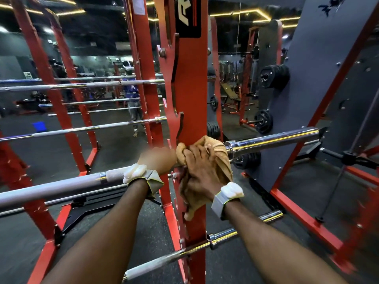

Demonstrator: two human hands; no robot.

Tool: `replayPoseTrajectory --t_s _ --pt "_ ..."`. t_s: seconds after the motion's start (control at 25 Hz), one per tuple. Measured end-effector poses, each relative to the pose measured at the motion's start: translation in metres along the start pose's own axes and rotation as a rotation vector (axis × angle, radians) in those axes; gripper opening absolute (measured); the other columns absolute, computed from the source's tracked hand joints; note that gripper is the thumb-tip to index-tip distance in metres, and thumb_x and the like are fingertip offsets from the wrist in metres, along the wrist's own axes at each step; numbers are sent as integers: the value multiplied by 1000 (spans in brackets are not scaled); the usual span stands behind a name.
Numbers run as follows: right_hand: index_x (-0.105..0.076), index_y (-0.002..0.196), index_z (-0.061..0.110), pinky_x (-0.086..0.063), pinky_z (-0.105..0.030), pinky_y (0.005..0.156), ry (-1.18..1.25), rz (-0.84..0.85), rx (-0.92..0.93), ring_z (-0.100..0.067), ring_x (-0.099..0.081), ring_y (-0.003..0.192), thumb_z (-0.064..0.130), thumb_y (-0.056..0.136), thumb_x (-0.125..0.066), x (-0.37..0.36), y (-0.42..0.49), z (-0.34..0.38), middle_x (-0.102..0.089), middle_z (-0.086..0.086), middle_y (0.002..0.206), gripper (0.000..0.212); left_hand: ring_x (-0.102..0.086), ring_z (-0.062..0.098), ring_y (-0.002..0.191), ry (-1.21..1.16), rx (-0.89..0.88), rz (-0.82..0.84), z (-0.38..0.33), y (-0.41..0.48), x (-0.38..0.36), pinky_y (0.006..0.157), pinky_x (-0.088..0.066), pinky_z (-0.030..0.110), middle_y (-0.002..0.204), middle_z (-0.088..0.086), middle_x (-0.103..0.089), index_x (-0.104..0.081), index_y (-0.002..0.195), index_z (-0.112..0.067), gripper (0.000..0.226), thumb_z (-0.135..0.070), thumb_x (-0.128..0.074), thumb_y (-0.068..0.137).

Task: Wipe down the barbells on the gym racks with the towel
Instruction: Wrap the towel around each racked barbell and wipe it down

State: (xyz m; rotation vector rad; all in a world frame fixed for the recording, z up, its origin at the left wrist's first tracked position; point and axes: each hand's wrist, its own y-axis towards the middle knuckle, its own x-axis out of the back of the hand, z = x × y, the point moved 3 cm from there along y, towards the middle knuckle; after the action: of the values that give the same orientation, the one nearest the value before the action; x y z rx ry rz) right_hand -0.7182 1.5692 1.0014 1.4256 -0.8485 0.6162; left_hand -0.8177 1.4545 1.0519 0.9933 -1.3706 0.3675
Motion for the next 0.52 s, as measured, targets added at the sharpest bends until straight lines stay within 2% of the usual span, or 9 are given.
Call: replayPoseTrajectory --t_s 0.08,0.16,0.24,0.32,0.4,0.52 --pt "-36 141 19 -15 -50 115 -22 7 102 -31 -41 132 35 57 -62 10 -5 -39 -45 -7 143 89 -63 35 104 11 -14 54 3 1 1 81 -43 37 110 10 -68 -67 97 -17 54 -52 -26 100" --pt "-39 142 18 -13 -46 117 -35 -18 67 -31 -43 132 30 54 -65 16 -9 -66 -46 -7 144 92 -63 33 103 -4 -21 94 6 1 1 80 -43 36 109 8 -69 -67 96 -17 58 -55 -23 100" --pt "-44 134 16 -18 -52 115 -2 -28 -58 -36 -47 126 28 49 -66 11 -10 -47 -48 -9 137 88 -63 33 104 2 -23 89 5 0 1 82 -45 36 111 8 -69 -67 98 -16 59 -55 -23 99" --pt "-45 131 14 -25 -61 112 18 -89 -141 -36 -43 124 32 57 -61 2 -7 -7 -45 -11 133 77 -62 34 107 12 -25 80 3 -1 1 85 -46 37 114 10 -68 -66 101 -15 58 -54 -24 100" --pt "-41 137 12 -21 -64 114 -19 -118 -92 -37 -40 129 37 69 -48 -2 -9 11 -45 -12 138 73 -61 35 109 16 -24 79 1 -2 2 87 -45 37 117 12 -67 -66 104 -14 57 -54 -25 100" --pt "-34 146 12 -18 -61 115 -142 -90 32 -36 -35 136 33 61 -44 0 -15 -5 -42 -12 144 88 -62 36 109 12 -17 63 1 0 2 86 -45 37 116 11 -67 -66 105 -15 56 -53 -26 100"
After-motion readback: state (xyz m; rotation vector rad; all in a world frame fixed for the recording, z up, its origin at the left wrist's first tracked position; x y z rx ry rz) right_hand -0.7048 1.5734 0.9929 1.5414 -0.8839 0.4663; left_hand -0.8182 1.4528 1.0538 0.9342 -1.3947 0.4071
